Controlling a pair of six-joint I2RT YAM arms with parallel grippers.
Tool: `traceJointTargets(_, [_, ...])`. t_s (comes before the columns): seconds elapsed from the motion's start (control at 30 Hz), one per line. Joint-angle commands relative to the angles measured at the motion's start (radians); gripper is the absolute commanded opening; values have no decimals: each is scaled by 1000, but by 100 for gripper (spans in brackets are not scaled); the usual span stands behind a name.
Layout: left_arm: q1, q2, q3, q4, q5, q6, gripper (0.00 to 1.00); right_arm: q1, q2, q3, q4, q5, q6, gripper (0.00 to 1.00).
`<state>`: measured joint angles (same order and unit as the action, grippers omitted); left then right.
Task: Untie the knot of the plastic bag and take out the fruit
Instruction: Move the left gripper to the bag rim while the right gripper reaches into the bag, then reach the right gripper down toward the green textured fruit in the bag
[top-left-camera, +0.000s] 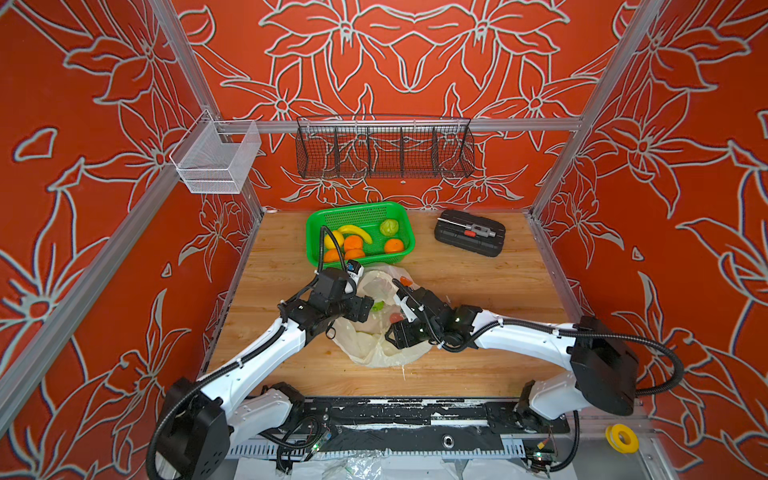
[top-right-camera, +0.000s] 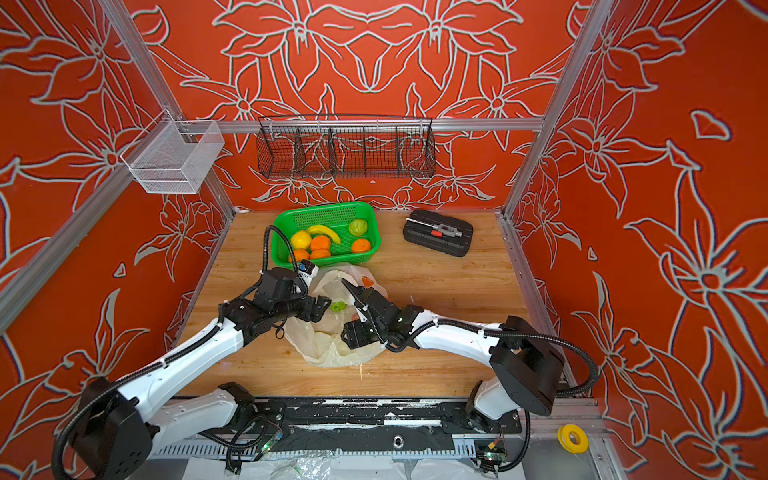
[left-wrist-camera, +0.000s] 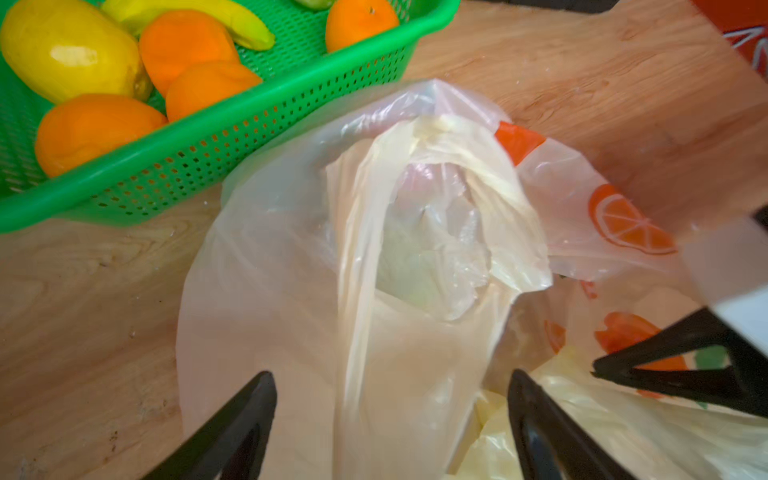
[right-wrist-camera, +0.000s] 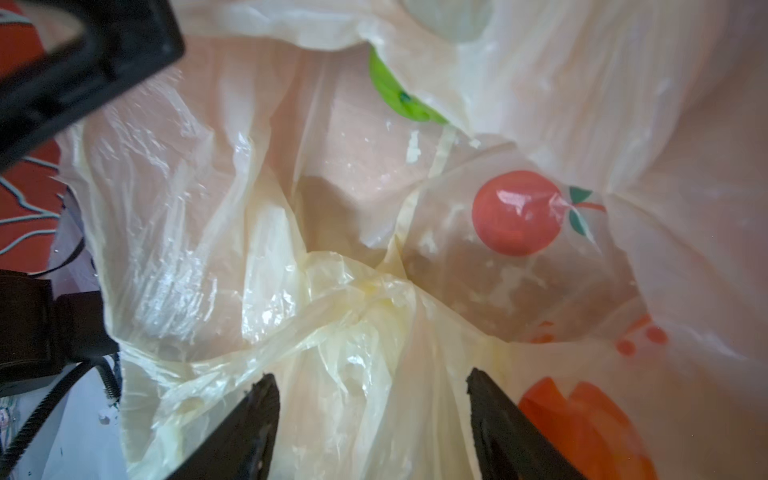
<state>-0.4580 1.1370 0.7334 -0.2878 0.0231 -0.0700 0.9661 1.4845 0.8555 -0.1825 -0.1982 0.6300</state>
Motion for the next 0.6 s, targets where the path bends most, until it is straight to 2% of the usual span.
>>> traceJointTargets(0.0, [-1,30,-17,65,-76,7,83,6,7,-33,-17,39,10,72])
traceJointTargets(0.1, [-1,69,-11,78,-80,-17,78,6,14,-65,-41,69,-6,71])
traceJointTargets(0.23, [-1,116,10,67,-87,-53,66,6,19,-74,-109,114,-35,68])
traceJointTargets(0.33, [-1,117,13,77,-110,-93,53,6,12,-72,-142,128,-53,67])
traceJointTargets(0.43, [-1,99,29,77,-76,-121,39,8,-12,-69,-161,139,-76,67])
traceJointTargets(0.57, [-2,66,56,66,-25,-180,10,10,-62,-55,-190,168,-101,71])
